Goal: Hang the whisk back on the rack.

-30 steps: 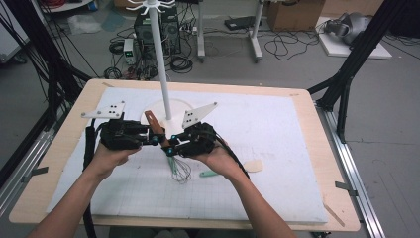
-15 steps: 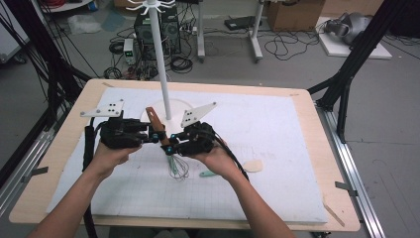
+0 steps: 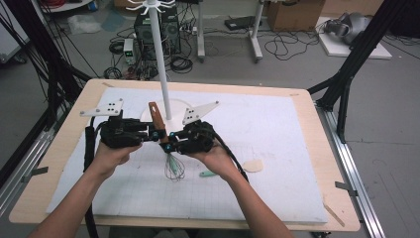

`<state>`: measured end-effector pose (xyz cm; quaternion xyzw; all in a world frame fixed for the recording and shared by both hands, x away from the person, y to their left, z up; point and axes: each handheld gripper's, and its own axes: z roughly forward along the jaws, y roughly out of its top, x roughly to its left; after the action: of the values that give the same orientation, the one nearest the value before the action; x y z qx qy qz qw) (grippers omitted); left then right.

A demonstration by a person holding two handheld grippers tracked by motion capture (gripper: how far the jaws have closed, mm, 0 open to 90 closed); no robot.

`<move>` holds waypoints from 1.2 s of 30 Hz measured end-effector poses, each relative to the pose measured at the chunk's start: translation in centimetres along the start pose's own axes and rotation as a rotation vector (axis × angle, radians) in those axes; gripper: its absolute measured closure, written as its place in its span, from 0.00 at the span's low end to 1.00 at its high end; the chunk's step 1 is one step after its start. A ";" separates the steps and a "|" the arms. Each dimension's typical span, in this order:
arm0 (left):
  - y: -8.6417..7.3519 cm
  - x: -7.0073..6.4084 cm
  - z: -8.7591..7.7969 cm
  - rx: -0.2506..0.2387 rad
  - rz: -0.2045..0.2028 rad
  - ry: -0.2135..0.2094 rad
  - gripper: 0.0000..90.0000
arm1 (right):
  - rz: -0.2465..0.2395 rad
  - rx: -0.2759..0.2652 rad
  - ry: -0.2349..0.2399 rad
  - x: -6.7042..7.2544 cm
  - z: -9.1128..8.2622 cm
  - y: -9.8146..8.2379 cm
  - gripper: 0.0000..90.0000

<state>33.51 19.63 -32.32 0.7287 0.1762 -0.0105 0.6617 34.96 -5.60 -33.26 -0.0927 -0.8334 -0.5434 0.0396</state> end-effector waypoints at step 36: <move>3.0 1.2 -2.1 0.057 0.035 0.061 0.80 | 0.081 -0.065 -0.274 0.9 -10.0 -4.8 0.29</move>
<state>34.95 21.78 -29.48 0.7501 0.1832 0.0180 0.6352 32.80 -16.52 -33.37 -0.2008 -0.8084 -0.5505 -0.0554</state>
